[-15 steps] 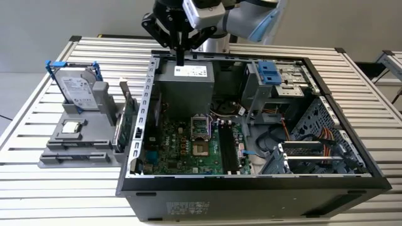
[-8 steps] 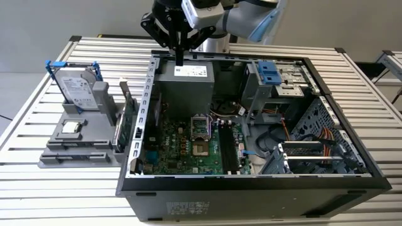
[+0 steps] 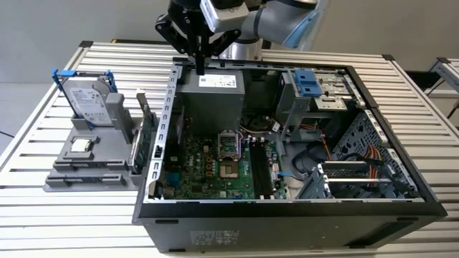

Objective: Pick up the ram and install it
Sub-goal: 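Reach for the ram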

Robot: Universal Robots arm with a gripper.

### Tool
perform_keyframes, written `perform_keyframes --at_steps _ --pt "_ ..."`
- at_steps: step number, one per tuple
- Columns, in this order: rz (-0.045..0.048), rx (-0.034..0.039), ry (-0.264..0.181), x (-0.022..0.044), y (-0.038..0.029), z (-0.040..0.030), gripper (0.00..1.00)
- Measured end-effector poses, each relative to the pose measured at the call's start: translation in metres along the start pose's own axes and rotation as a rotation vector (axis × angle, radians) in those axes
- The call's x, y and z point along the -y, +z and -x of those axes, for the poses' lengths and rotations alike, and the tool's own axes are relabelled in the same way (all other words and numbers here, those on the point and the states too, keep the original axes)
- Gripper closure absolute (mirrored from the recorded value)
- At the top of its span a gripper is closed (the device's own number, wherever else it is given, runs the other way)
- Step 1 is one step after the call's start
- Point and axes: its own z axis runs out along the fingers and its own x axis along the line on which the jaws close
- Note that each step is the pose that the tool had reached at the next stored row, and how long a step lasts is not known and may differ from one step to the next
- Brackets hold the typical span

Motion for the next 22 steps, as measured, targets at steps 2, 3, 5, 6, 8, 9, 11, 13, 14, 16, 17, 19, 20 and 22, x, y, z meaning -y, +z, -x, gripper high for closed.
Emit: perform_keyframes --at_steps 2,3,5,6,8,9,11,13,14,16,17,19,20,22 --pt "0.0 0.0 0.0 0.0002 -0.0001 -0.0029 1.0" --pt "0.0 0.0 0.0 0.0003 -0.0001 -0.0044 1.0" --pt "0.0 0.0 0.0 0.0005 -0.0001 -0.0071 1.0" --pt "0.0 0.0 0.0 0.0006 -0.0001 -0.0085 1.0" --pt "0.0 0.0 0.0 0.0009 -0.0003 -0.0127 1.0" --pt "0.0001 0.0 0.0 0.001 -0.0002 -0.0139 1.0" --pt "-0.0001 0.0 0.0 0.0012 -0.0004 -0.0167 1.0" --pt "0.0 0.0 0.0 0.0014 -0.0004 -0.0193 1.0" --pt "0.0 0.0 0.0 0.0014 -0.0004 -0.0206 1.0" --pt "0.0001 0.0 0.0 0.0016 -0.0004 -0.023 1.0" --pt "0.0 0.0 0.0 0.0017 -0.0005 -0.0242 1.0" --pt "0.0 -0.0001 0.0 0.0019 -0.0006 -0.0267 1.0" --pt "-0.0001 -0.0002 0.0 0.002 -0.0006 -0.0279 1.0" --pt "-0.0001 -0.0003 0.0 0.0022 -0.0007 -0.0305 1.0"
